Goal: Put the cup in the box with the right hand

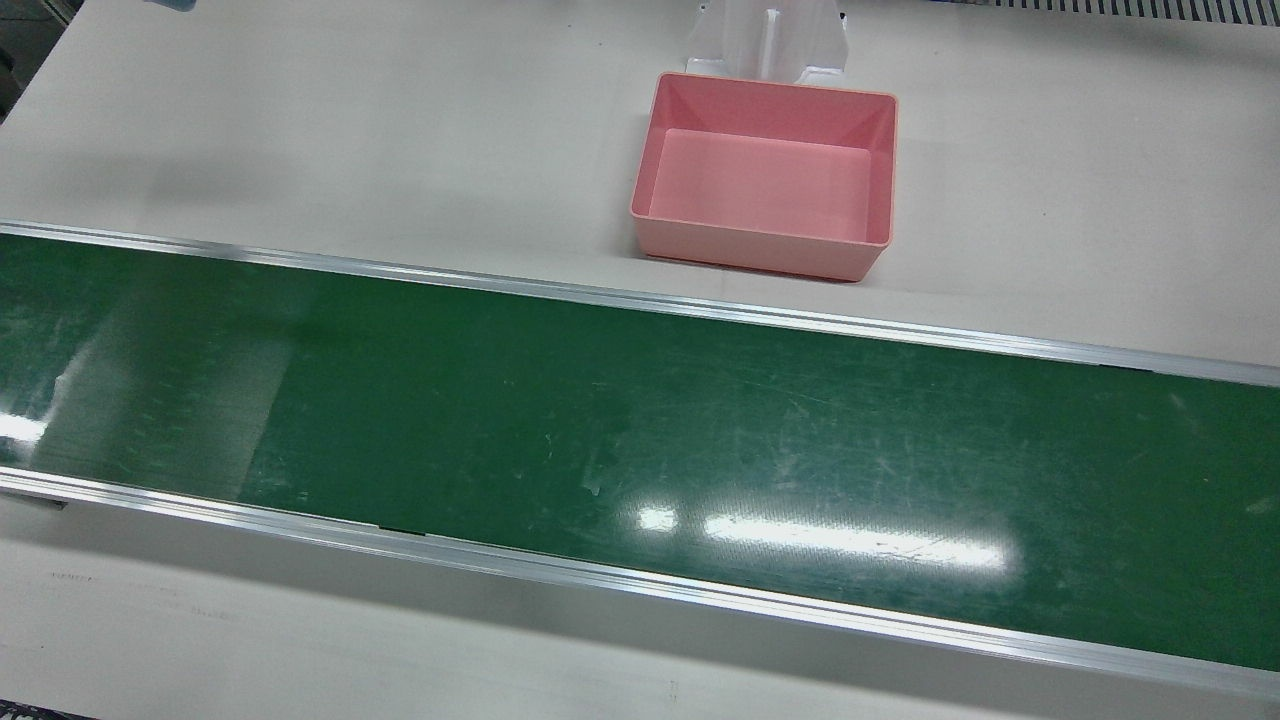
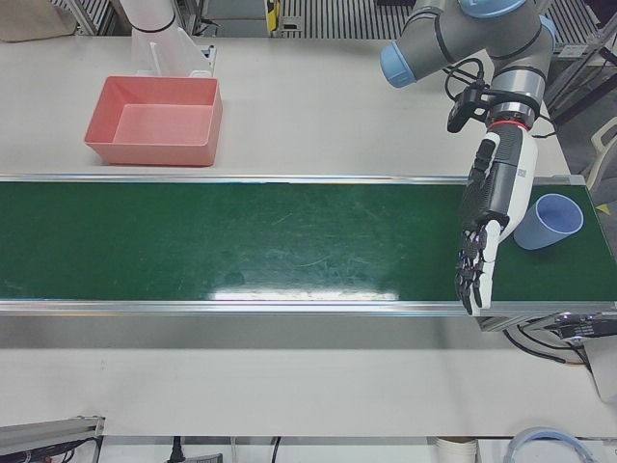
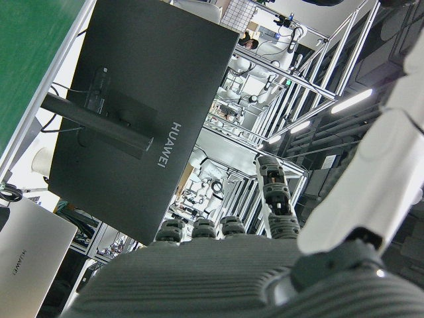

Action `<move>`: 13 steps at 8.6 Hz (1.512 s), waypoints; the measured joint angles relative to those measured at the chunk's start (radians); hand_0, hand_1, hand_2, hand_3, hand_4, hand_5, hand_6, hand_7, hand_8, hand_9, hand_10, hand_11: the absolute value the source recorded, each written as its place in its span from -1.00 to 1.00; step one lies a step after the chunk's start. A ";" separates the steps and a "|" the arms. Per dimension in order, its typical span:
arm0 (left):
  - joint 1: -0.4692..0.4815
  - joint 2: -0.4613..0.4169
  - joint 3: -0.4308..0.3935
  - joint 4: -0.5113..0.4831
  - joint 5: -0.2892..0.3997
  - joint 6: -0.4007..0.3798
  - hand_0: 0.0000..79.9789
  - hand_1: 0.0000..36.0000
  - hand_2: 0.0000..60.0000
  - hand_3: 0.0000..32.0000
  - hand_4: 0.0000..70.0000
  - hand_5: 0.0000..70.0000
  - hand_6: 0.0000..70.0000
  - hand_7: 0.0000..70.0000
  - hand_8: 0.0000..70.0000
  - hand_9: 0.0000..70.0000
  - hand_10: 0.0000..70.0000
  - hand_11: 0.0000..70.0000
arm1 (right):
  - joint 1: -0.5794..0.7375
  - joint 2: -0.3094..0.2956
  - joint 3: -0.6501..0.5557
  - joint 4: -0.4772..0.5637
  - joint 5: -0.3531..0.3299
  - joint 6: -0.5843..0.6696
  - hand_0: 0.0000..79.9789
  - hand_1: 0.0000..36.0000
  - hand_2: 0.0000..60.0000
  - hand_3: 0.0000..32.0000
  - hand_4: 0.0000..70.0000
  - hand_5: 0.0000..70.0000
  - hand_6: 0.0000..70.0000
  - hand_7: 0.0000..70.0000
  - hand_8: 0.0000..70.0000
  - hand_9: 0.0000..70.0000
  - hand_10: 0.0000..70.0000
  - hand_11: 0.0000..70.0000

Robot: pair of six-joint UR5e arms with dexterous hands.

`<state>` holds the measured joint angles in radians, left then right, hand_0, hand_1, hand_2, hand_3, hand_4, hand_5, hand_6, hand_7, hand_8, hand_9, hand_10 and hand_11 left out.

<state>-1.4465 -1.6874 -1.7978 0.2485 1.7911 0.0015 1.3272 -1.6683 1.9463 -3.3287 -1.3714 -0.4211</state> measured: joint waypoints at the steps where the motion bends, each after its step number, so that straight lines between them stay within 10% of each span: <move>1: 0.000 0.000 0.000 0.000 0.000 0.000 -1.00 -1.00 -1.00 -1.00 -1.00 -1.00 -1.00 -1.00 -1.00 -1.00 -1.00 -1.00 | 0.000 0.000 -0.001 0.000 0.000 0.000 0.11 -0.72 -1.00 -1.00 -0.81 -0.91 -0.93 -0.83 -0.94 -0.86 -0.92 -0.85; 2: 0.000 0.000 0.000 0.000 0.000 0.000 -1.00 -1.00 -1.00 -1.00 -1.00 -1.00 -1.00 -1.00 -1.00 -1.00 -1.00 -1.00 | -0.001 -0.001 -0.001 0.000 0.000 0.000 0.05 -0.62 -0.76 -1.00 -0.85 -0.91 -0.93 -0.83 -0.94 -0.86 -0.92 -0.85; 7: 0.000 0.000 0.000 -0.001 -0.001 0.000 -1.00 -1.00 -1.00 -1.00 -1.00 -1.00 -1.00 -1.00 -1.00 -1.00 -1.00 -1.00 | -0.015 -0.002 -0.020 0.043 -0.003 -0.007 0.16 -0.63 -1.00 -0.91 -0.83 -0.89 -0.94 -0.82 -0.97 -0.90 -0.94 -0.87; 13: 0.000 0.000 -0.001 0.000 0.000 0.000 -1.00 -1.00 -1.00 -1.00 -1.00 -1.00 -1.00 -1.00 -1.00 -1.00 -1.00 -1.00 | -0.071 0.003 -0.163 0.190 -0.005 -0.015 0.09 -0.61 -0.78 -0.76 -0.88 -0.91 -0.95 -0.81 -0.97 -0.89 -0.95 -0.89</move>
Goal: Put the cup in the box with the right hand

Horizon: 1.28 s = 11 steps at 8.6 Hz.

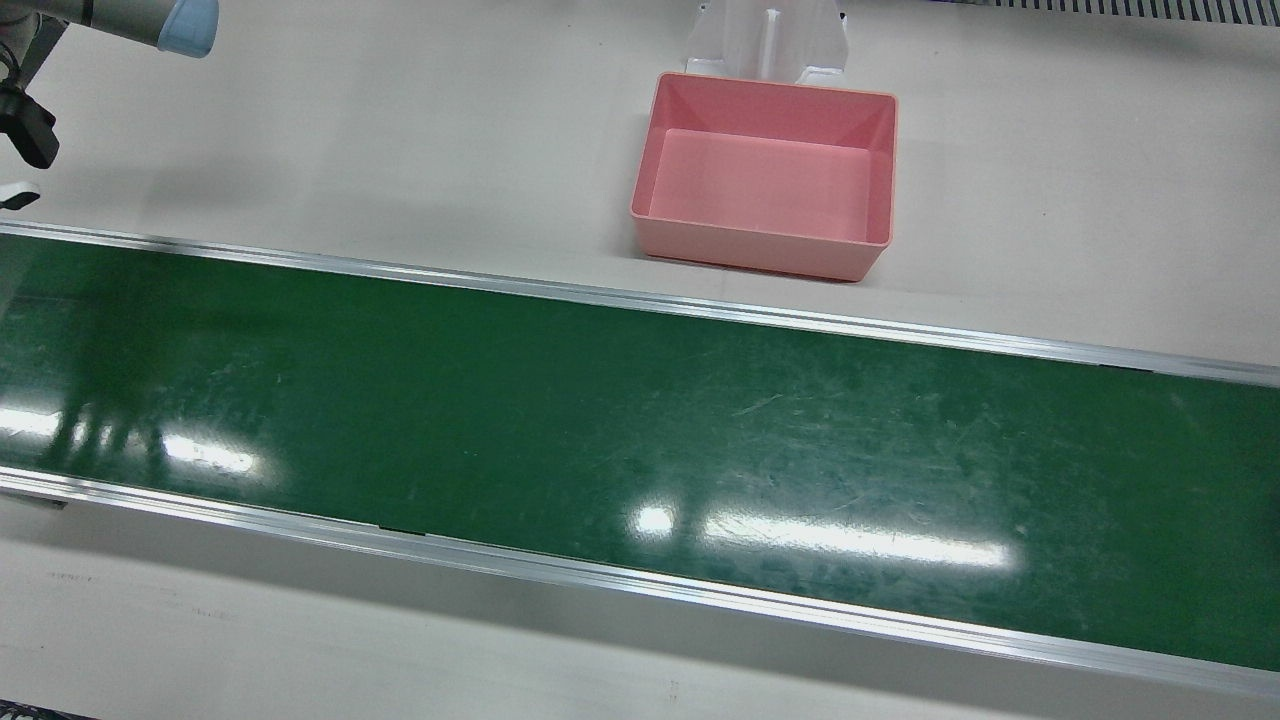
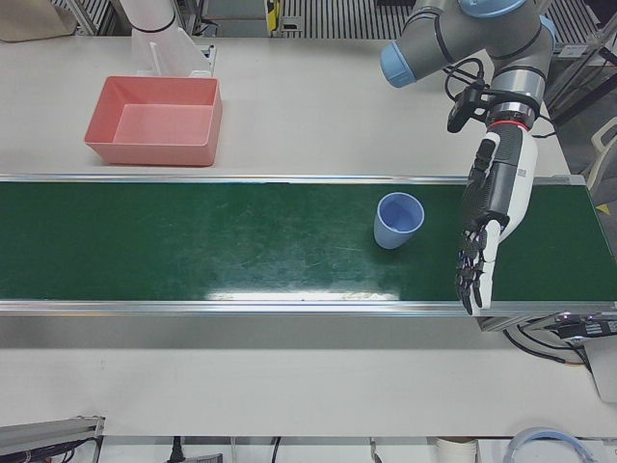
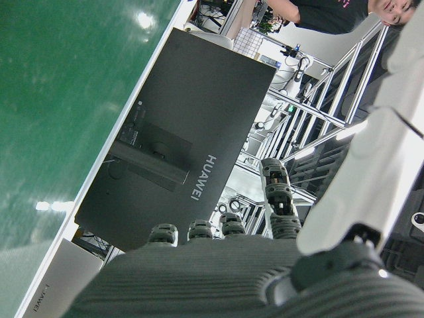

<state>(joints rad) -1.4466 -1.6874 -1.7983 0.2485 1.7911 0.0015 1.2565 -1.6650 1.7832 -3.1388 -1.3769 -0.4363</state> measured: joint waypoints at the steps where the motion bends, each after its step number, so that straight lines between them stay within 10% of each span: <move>1: 0.000 0.000 0.000 0.000 0.000 0.000 -1.00 -1.00 -1.00 -1.00 -1.00 -1.00 -1.00 -1.00 -1.00 -1.00 -1.00 -1.00 | -0.005 0.001 -0.014 0.001 0.000 0.001 0.14 -0.70 -1.00 -0.80 -0.87 -0.91 -0.95 -0.84 -0.98 -0.91 -0.94 -0.88; 3: 0.000 0.000 0.000 0.000 0.000 0.000 -1.00 -1.00 -1.00 -1.00 -1.00 -1.00 -1.00 -1.00 -1.00 -1.00 -1.00 -1.00 | -0.008 0.002 -0.026 0.008 0.000 0.002 0.06 -0.48 -0.55 -0.85 -0.89 -0.91 -0.94 -0.80 -0.99 -0.92 -0.94 -0.87; 6: 0.000 0.000 0.000 0.000 0.000 0.000 -1.00 -1.00 -1.00 -1.00 -1.00 -1.00 -1.00 -1.00 -1.00 -1.00 -1.00 -1.00 | -0.016 0.006 -0.036 0.028 0.001 0.006 0.12 -0.63 -0.89 -0.85 -0.81 -0.91 -0.94 -0.78 -0.98 -0.90 -0.93 -0.87; 7: 0.000 0.000 0.000 0.000 0.000 0.000 -1.00 -1.00 -1.00 -1.00 -1.00 -1.00 -1.00 -1.00 -1.00 -1.00 -1.00 -1.00 | -0.020 0.011 -0.043 0.030 0.002 0.006 0.08 -0.52 -0.65 -0.85 -0.84 -0.91 -0.93 -0.76 -0.98 -0.89 -0.93 -0.87; 11: 0.000 0.000 -0.001 0.000 0.000 0.000 -1.00 -1.00 -1.00 -1.00 -1.00 -1.00 -1.00 -1.00 -1.00 -1.00 -1.00 -1.00 | -0.030 0.021 -0.053 0.028 0.002 0.003 0.11 -0.63 -0.87 -0.74 -0.79 -0.91 -0.93 -0.73 -0.98 -0.88 -0.94 -0.88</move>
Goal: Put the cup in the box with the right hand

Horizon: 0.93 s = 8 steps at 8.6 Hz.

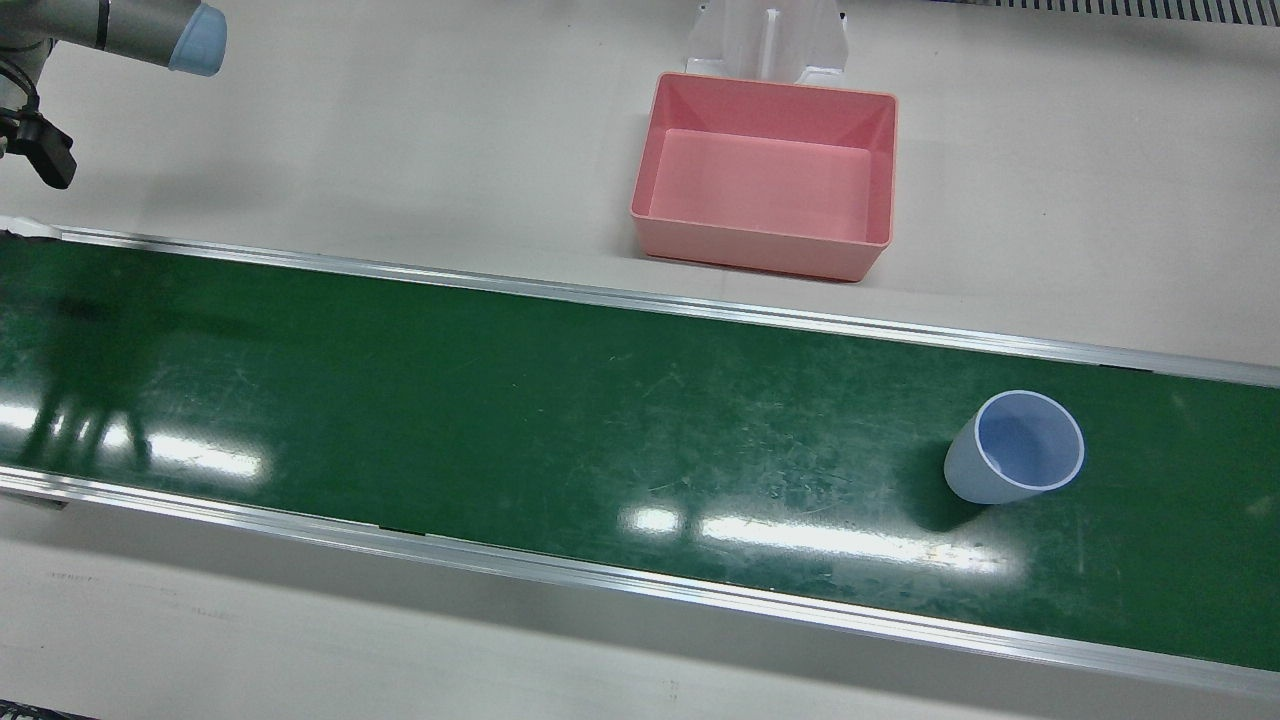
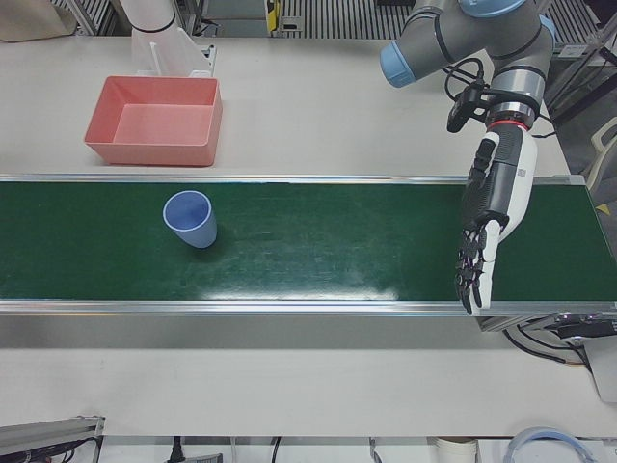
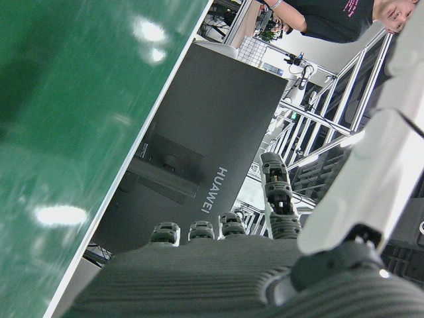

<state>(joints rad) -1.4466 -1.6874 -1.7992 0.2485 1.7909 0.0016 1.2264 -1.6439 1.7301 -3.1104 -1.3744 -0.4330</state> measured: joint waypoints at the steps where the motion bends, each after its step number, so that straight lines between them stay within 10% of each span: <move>1: 0.000 0.000 0.000 0.000 0.000 0.000 -1.00 -1.00 -1.00 -1.00 -1.00 -1.00 -1.00 -1.00 -1.00 -1.00 -1.00 -1.00 | -0.002 0.004 0.000 -0.001 0.000 -0.001 0.11 -0.62 -0.86 -0.74 -0.80 -0.91 -0.93 -0.73 -0.97 -0.88 -0.94 -0.88; 2: 0.000 0.000 0.000 0.000 0.000 0.000 -1.00 -1.00 -1.00 -1.00 -1.00 -1.00 -1.00 -1.00 -1.00 -1.00 -1.00 -1.00 | -0.004 0.007 0.000 -0.002 0.000 -0.002 0.07 -0.52 -0.62 -0.75 -0.84 -0.91 -0.93 -0.73 -0.98 -0.88 -0.94 -0.88; 3: 0.000 0.000 0.000 0.000 0.000 0.000 -1.00 -1.00 -1.00 -1.00 -1.00 -1.00 -1.00 -1.00 -1.00 -1.00 -1.00 -1.00 | -0.005 0.008 0.000 -0.002 0.000 -0.001 0.14 -0.66 -0.98 -0.75 -0.77 -0.91 -0.93 -0.73 -0.98 -0.88 -0.95 -0.89; 6: 0.000 0.000 0.000 0.000 -0.001 0.000 -1.00 -1.00 -1.00 -1.00 -1.00 -1.00 -1.00 -1.00 -1.00 -1.00 -1.00 -1.00 | -0.004 0.008 0.002 -0.002 0.000 0.002 0.07 -0.51 -0.60 -0.71 -0.85 -0.91 -0.94 -0.74 -0.98 -0.89 -0.95 -0.89; 8: 0.000 0.000 0.000 0.000 0.000 0.000 -1.00 -1.00 -1.00 -1.00 -1.00 -1.00 -1.00 -1.00 -1.00 -1.00 -1.00 -1.00 | -0.003 0.007 0.004 -0.002 0.000 0.005 0.14 -0.65 -0.96 -0.71 -0.78 -0.91 -0.94 -0.73 -0.98 -0.89 -0.95 -0.89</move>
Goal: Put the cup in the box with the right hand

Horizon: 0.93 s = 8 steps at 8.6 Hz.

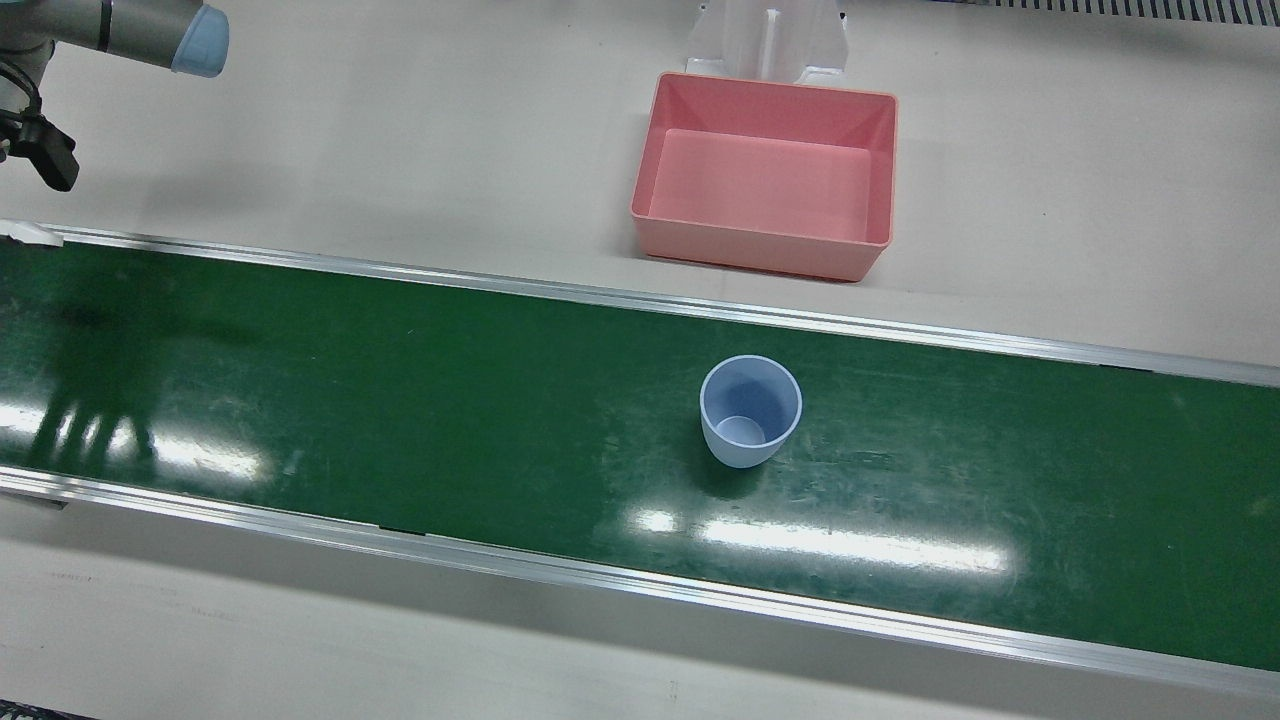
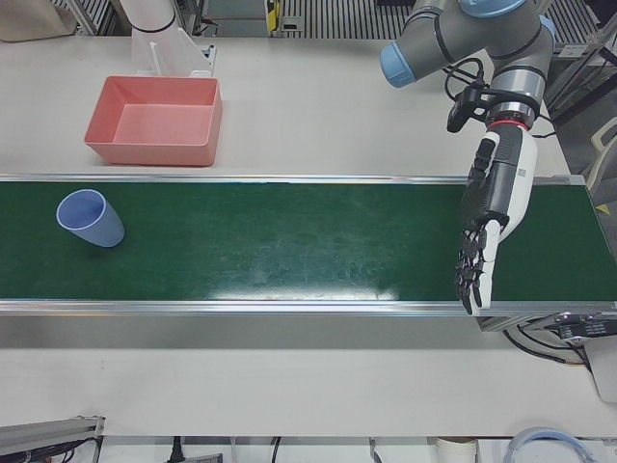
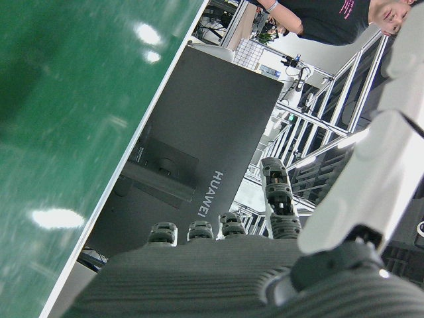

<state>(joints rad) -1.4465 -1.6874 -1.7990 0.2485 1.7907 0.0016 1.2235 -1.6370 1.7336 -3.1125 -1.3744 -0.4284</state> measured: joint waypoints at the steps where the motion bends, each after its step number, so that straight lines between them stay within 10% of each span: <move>1: 0.000 0.000 0.000 0.000 0.000 0.000 -1.00 -1.00 -1.00 -1.00 -1.00 -1.00 -1.00 -1.00 -1.00 -1.00 -1.00 -1.00 | 0.000 -0.001 0.001 0.000 0.000 0.002 0.12 -0.60 -0.84 -0.71 -0.80 -0.91 -0.94 -0.73 -0.98 -0.89 -0.95 -0.89; 2: 0.000 0.000 0.000 0.000 0.000 0.000 -1.00 -1.00 -1.00 -1.00 -1.00 -1.00 -1.00 -1.00 -1.00 -1.00 -1.00 -1.00 | 0.000 -0.001 0.001 0.000 0.000 0.003 0.08 -0.50 -0.60 -0.71 -0.85 -0.91 -0.94 -0.73 -0.98 -0.89 -0.95 -0.89; 8: 0.000 0.000 0.001 0.000 0.000 0.000 -1.00 -1.00 -1.00 -1.00 -1.00 -1.00 -1.00 -1.00 -1.00 -1.00 -1.00 -1.00 | -0.008 -0.003 0.001 0.000 0.000 -0.004 0.11 -0.61 -0.84 -0.70 -0.83 -0.91 -0.94 -0.76 -0.97 -0.88 -0.94 -0.88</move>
<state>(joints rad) -1.4466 -1.6874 -1.7978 0.2485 1.7905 0.0015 1.2159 -1.6396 1.7350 -3.1125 -1.3744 -0.4326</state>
